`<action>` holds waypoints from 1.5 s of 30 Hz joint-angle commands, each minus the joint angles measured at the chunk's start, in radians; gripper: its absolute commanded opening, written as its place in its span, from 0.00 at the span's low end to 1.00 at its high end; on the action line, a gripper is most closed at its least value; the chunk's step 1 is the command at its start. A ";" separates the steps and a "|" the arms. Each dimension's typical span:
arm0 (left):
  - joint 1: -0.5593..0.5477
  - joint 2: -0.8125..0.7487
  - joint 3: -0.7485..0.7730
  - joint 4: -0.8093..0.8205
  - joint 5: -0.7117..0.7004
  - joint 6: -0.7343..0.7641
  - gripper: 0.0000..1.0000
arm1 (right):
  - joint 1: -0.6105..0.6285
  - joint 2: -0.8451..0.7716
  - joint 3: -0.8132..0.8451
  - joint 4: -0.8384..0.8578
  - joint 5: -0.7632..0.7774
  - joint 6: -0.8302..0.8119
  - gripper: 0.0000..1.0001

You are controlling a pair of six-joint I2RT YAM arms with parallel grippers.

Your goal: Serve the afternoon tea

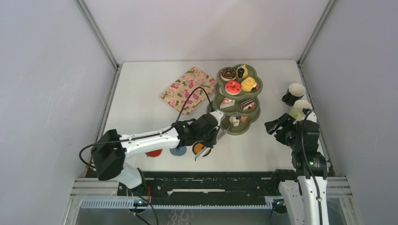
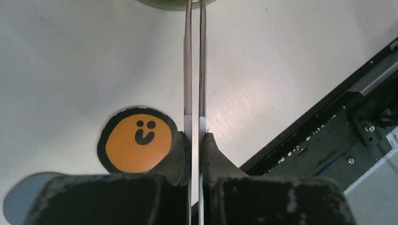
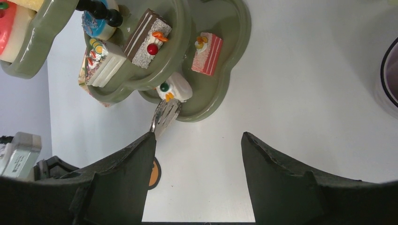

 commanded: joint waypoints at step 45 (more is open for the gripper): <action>0.002 -0.464 -0.088 -0.237 -0.161 -0.189 0.00 | 0.026 0.082 0.044 0.147 -0.051 0.045 0.76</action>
